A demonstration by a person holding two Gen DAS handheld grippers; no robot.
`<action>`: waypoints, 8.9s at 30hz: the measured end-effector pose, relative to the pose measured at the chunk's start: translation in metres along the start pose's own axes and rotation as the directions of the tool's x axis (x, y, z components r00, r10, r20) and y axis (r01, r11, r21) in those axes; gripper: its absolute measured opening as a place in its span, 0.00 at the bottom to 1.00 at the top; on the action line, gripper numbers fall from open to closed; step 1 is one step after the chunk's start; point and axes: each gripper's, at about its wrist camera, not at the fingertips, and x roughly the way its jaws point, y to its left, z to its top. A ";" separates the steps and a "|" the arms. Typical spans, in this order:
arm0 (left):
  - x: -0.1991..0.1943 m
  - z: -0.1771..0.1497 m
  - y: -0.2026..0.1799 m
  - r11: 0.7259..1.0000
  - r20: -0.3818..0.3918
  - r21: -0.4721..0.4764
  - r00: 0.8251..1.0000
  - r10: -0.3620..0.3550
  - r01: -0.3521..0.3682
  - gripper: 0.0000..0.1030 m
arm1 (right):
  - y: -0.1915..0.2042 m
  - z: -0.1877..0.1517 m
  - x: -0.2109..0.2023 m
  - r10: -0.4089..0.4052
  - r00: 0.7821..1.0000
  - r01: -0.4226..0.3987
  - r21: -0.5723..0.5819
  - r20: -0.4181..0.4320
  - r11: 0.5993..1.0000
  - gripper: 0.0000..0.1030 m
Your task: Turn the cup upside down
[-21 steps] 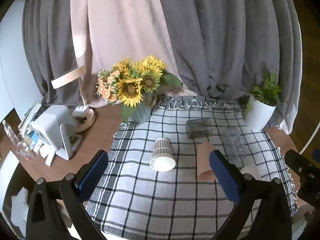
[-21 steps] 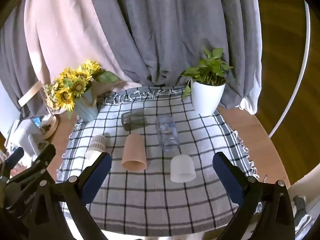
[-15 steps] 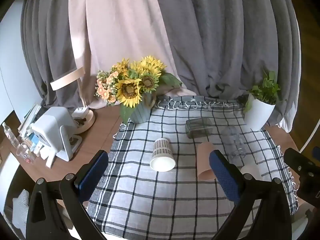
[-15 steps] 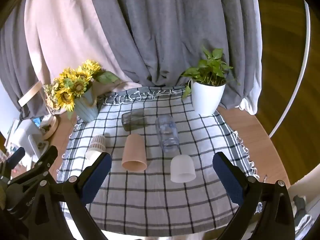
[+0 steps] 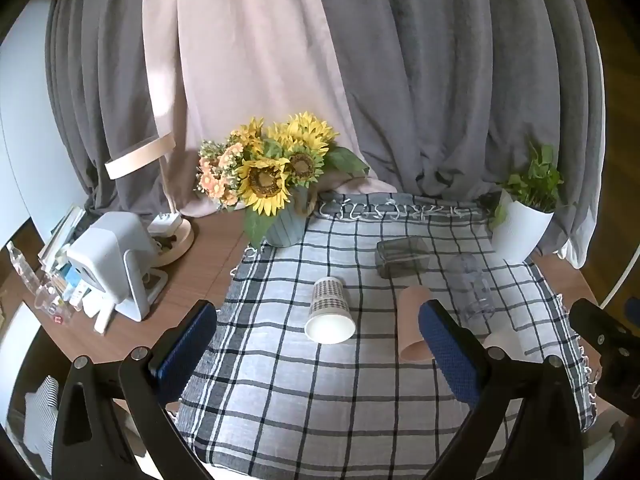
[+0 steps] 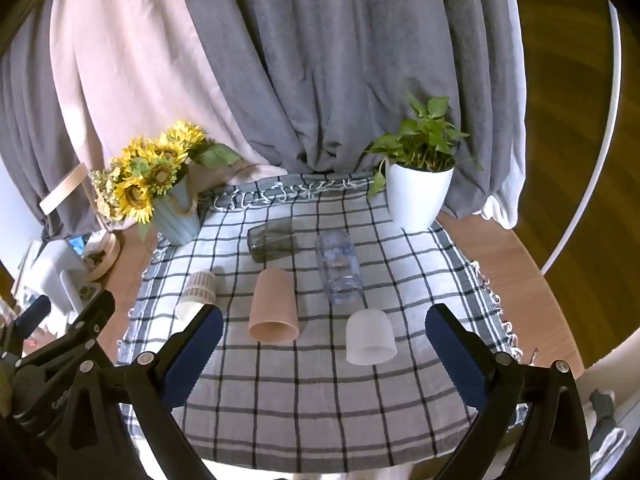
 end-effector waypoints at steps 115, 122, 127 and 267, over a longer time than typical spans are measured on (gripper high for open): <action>0.195 0.014 -0.096 0.987 -0.461 -0.050 0.880 0.115 -0.155 1.00 | -0.030 0.061 0.361 0.062 0.723 -0.095 -0.009 -0.688 0.995 0.72; 0.194 0.013 -0.090 0.987 -0.456 -0.037 0.882 0.120 -0.154 1.00 | -0.028 0.061 0.364 0.058 0.723 -0.087 -0.008 -0.689 0.996 0.70; 0.187 0.013 -0.079 0.992 -0.437 -0.033 0.895 0.094 -0.121 1.00 | -0.029 0.069 0.341 0.055 0.759 -0.077 -0.006 -0.648 0.997 0.70; 0.044 -0.038 -0.007 0.993 -0.295 -0.020 0.948 -0.119 0.118 1.00 | -0.006 -0.022 0.061 0.131 0.935 -0.103 0.102 -0.330 0.989 0.84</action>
